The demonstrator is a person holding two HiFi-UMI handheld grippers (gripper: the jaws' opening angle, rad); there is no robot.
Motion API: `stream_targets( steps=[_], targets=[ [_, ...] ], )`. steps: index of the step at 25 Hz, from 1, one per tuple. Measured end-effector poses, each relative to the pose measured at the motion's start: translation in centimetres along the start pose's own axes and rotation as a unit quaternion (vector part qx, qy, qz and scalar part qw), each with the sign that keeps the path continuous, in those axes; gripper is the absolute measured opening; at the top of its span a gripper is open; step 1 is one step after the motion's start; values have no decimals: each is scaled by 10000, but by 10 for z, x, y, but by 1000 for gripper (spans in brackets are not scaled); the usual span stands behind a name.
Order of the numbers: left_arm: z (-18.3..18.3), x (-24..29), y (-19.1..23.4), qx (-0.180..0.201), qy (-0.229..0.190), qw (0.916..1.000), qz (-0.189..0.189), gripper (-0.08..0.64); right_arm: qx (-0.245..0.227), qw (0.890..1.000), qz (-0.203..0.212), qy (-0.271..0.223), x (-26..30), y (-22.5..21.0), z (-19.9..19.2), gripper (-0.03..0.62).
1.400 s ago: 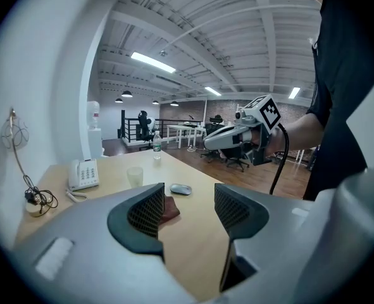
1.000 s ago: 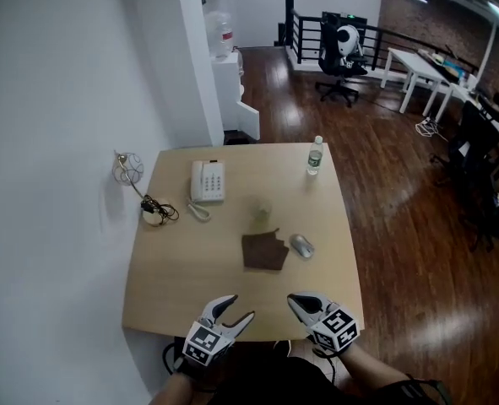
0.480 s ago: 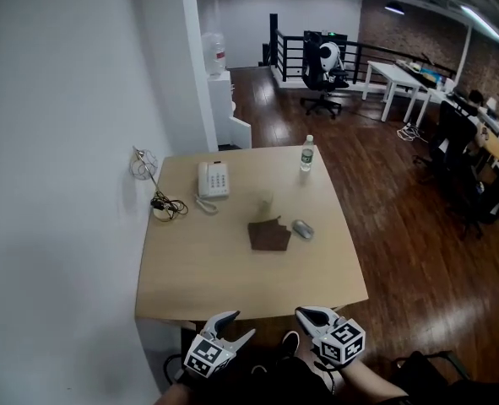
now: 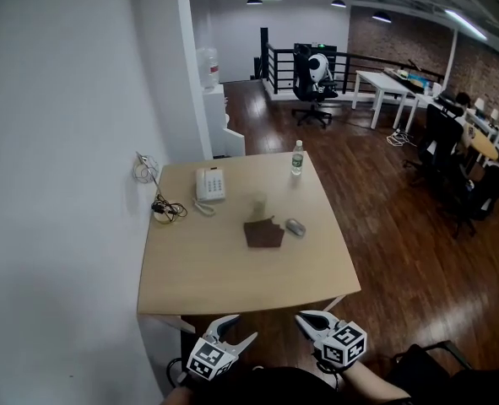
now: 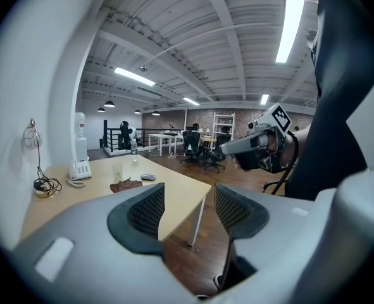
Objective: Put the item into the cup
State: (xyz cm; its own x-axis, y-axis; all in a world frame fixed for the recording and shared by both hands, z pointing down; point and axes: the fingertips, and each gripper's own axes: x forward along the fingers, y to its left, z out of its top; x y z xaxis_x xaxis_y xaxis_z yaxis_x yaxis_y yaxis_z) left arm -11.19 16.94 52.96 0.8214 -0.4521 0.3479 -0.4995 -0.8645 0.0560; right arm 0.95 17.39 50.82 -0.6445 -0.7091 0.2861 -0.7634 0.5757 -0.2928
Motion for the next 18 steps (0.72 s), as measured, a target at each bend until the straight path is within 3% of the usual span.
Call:
stream_targets(
  steps=[18],
  targets=[
    [6,7,-18,-14,-65,9998,172,242,-44,9996,270,-66,-22,3,4,8]
  ],
)
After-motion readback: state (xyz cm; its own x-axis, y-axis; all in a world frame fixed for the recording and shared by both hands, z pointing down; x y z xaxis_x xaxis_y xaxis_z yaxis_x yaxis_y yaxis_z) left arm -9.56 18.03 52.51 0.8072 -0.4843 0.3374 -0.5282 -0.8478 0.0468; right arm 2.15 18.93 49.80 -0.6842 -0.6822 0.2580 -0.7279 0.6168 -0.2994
